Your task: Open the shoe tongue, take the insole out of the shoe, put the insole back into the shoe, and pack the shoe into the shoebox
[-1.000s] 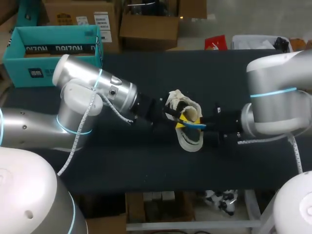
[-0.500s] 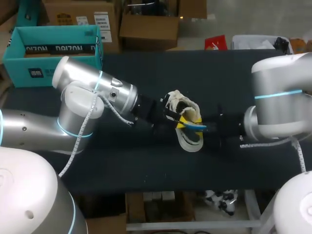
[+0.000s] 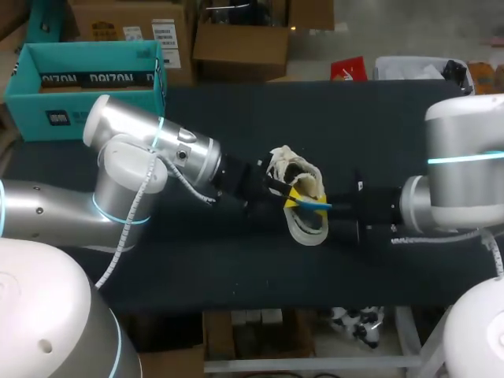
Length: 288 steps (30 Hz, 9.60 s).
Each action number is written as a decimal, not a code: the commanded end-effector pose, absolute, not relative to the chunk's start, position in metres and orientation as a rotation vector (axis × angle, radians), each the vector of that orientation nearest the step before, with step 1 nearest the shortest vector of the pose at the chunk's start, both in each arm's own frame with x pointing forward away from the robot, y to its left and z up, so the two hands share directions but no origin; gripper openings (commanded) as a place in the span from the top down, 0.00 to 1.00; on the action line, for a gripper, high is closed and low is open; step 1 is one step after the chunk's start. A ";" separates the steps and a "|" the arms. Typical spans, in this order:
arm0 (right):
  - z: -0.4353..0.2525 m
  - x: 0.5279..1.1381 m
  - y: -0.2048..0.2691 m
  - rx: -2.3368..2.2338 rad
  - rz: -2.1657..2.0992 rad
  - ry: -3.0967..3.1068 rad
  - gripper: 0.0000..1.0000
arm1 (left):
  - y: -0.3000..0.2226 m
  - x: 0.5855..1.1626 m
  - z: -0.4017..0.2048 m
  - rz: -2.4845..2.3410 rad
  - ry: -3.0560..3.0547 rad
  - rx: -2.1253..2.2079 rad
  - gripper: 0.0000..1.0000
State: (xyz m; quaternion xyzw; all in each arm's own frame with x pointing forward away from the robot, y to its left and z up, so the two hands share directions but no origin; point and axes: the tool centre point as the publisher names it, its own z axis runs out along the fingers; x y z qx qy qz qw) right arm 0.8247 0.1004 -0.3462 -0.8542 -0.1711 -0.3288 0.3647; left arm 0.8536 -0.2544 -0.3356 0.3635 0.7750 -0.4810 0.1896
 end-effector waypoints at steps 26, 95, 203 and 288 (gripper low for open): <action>-0.365 0.856 0.096 -2.248 -0.842 -0.407 1.00 | -0.264 0.874 -0.348 -1.365 2.189 0.979 0.54; -0.357 0.836 0.091 -2.234 -0.836 -0.365 0.73 | -0.271 0.873 -0.360 -1.355 2.202 0.966 1.00; -0.332 0.823 0.078 -2.163 -0.695 -0.595 1.00 | -0.119 0.851 -0.259 -1.187 3.073 -0.168 0.00; -0.312 0.847 -0.071 -1.152 -0.159 -2.583 0.00 | -0.222 0.866 -0.359 -0.279 2.051 -2.380 0.31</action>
